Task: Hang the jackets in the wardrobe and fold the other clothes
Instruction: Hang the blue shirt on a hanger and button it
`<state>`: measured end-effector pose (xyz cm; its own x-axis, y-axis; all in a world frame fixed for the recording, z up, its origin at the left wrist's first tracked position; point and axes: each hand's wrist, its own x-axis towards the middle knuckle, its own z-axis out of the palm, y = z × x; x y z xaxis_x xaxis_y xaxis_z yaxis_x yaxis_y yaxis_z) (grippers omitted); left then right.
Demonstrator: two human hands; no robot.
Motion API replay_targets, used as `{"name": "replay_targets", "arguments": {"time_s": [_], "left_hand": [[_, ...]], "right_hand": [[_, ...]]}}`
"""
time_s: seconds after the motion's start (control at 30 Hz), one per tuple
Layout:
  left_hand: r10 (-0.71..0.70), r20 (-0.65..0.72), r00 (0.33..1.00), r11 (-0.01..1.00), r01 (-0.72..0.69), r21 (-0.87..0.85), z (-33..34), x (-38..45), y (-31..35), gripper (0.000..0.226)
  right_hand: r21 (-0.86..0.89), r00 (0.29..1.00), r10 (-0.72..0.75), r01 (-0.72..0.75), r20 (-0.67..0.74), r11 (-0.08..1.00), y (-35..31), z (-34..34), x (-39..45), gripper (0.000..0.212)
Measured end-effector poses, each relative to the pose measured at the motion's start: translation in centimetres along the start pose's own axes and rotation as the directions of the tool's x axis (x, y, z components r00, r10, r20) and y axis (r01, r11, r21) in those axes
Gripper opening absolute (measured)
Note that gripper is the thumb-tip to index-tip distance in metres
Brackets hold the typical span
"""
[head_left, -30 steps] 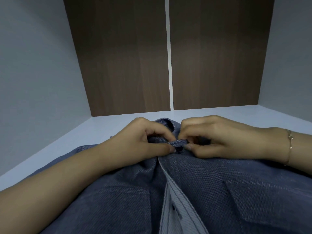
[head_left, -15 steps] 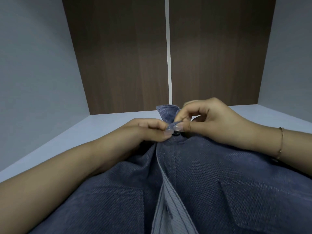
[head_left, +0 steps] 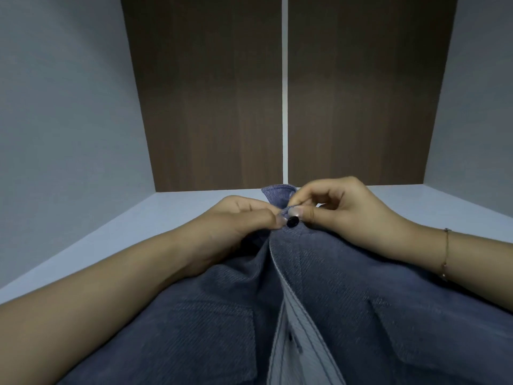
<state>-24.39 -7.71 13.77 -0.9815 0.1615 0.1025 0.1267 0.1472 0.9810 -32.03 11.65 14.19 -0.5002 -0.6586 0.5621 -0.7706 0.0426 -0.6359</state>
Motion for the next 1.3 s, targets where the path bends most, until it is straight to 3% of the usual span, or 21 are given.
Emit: {"name": "replay_targets", "arguments": {"time_s": [0.17, 0.27, 0.3, 0.37, 0.43, 0.47, 0.53, 0.63, 0.7, 0.77, 0.83, 0.9, 0.97, 1.03, 1.13, 1.3], "left_hand": [[0.008, -0.114, 0.993, 1.000, -0.005, 0.029, 0.6, 0.8, -0.1, 0.024], [-0.101, -0.165, 0.981, 0.995, 0.096, -0.038, 1.0, 1.0, 0.4, 0.023], [-0.153, -0.140, 0.978, 0.984, 0.139, -0.109, 1.0, 1.0, 0.7, 0.017], [-0.217, -0.031, 0.976, 0.960, 0.207, -0.189, 0.7, 0.6, 1.2, 0.009], [-0.213, 0.026, 0.977, 0.960, 0.214, -0.178, 0.3, 0.3, 1.5, 0.008], [-0.198, 0.019, 0.980, 0.968, 0.198, -0.155, 0.4, 0.1, 1.5, 0.008], [-0.159, -0.042, 0.986, 0.987, 0.157, -0.044, 1.0, 0.0, 1.4, 0.008], [-0.004, -0.136, 0.991, 0.953, 0.045, 0.298, 1.2, -0.5, 1.4, 0.019], [0.181, -0.155, 0.971, 0.829, -0.066, 0.555, 0.7, -1.4, 2.4, 0.024], [0.400, -0.148, 0.905, 0.656, -0.170, 0.735, 0.4, -3.0, 4.1, 0.031], [0.451, -0.068, 0.890, 0.568, -0.228, 0.791, 0.9, -5.4, 5.2, 0.023], [0.247, 0.033, 0.969, 0.590, -0.177, 0.787, 2.1, -7.7, 4.6, 0.018], [0.058, 0.109, 0.992, 0.613, -0.121, 0.781, 3.7, -9.6, 3.1, 0.018], [0.108, 0.117, 0.987, 0.667, -0.159, 0.728, 5.1, -10.4, 1.9, 0.016], [0.110, 0.104, 0.988, 0.850, -0.148, 0.506, 6.0, -10.8, 1.0, 0.014], [0.038, 0.018, 0.999, 0.951, -0.042, 0.307, 6.8, -10.6, 0.3, 0.017]], "right_hand": [[-0.180, 0.985, 0.172, -0.166, 0.017, 0.970, -2.3, -0.1, -0.1, 0.015], [-0.358, 0.924, 0.379, -0.372, -0.053, 0.856, -4.7, -0.3, -1.8, 0.029], [-0.407, 0.913, 0.387, -0.405, -0.130, 0.819, -5.7, -0.2, -2.8, 0.026], [-0.548, 0.928, 0.242, -0.364, -0.284, 0.753, -8.5, 1.2, -5.2, 0.021], [-0.637, 0.940, 0.153, -0.320, -0.305, 0.701, -11.0, 3.7, -7.4, 0.046], [-0.664, 0.941, 0.180, -0.331, -0.287, 0.671, -11.8, 5.1, -8.0, 0.053], [-0.689, 0.919, 0.300, -0.390, -0.254, 0.611, -11.9, 7.1, -8.7, 0.049], [-0.543, 0.885, 0.337, -0.463, -0.320, 0.701, -10.5, 7.5, -9.3, 0.024], [-0.339, 0.851, 0.366, -0.494, -0.376, 0.800, -10.0, 7.1, -9.8, 0.024], [-0.168, 0.828, 0.412, -0.500, -0.379, 0.850, -9.5, 6.8, -10.1, 0.024], [0.022, 0.799, 0.474, -0.502, -0.370, 0.864, -9.2, 6.4, -10.1, 0.023], [0.196, 0.777, 0.517, -0.479, -0.358, 0.856, -9.3, 6.0, -10.1, 0.019], [0.293, 0.774, 0.522, -0.438, -0.357, 0.850, -9.4, 5.7, -10.0, 0.019], [0.335, 0.780, 0.513, -0.406, -0.357, 0.850, -9.5, 5.6, -10.0, 0.022], [0.377, 0.789, 0.508, -0.379, -0.345, 0.845, -9.6, 5.5, -9.9, 0.026], [0.484, 0.786, 0.543, -0.366, -0.296, 0.795, -9.8, 4.8, -10.0, 0.027]]}}
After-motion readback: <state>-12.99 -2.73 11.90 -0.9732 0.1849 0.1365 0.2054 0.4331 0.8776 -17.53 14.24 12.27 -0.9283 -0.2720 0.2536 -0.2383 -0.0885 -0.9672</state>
